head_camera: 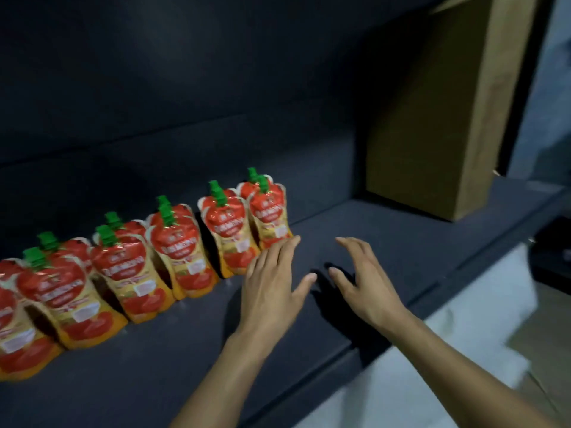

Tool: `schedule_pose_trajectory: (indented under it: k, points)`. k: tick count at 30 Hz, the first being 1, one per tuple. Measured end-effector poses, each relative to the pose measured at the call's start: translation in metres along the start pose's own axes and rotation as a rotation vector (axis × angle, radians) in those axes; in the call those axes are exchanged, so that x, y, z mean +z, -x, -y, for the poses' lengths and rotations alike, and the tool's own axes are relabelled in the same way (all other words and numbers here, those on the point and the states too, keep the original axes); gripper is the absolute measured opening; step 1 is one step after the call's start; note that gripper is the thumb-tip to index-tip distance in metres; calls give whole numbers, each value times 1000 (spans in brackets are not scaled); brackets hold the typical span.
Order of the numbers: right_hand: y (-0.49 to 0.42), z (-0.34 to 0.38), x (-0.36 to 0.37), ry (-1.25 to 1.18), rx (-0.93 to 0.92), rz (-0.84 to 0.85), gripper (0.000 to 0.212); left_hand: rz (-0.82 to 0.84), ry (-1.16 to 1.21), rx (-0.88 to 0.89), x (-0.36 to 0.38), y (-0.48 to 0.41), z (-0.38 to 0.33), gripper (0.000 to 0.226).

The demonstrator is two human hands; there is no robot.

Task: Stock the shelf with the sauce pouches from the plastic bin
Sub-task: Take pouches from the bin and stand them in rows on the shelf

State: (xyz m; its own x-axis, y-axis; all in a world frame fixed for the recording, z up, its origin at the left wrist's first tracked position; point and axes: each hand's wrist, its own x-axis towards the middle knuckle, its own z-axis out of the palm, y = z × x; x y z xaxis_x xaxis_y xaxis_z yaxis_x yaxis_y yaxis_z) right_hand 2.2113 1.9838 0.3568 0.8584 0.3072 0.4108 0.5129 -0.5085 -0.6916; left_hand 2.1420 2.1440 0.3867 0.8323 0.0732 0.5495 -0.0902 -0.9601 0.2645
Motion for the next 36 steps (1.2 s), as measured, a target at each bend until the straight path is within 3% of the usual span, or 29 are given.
schedule_pose_trajectory:
  k: [5, 10, 19, 23, 31, 35, 36]
  points:
    - [91, -35, -49, 65, 88, -249, 45, 106, 208, 118, 39, 33, -82, 57]
    - [169, -92, -103, 76, 229, -404, 43, 320, 337, 257, 90, 59, -172, 56]
    - [346, -226, -249, 72, 767, -541, 45, 779, 439, 463, 208, 138, -378, 48]
    - [430, -288, -308, 88, 1015, -616, 34, 991, 468, 513, 265, 186, -475, 48]
    - [569, -412, -367, -213, 1581, -714, 28, 1343, 423, 481, 396, 269, -601, 46]
    - [604, -463, -377, -439, 1808, -847, 3, 1423, 339, 497, 459, 293, -631, 43]
    - [608, -474, -379, -536, 1862, -903, 10, 1422, 307, 509, 473, 297, -637, 42]
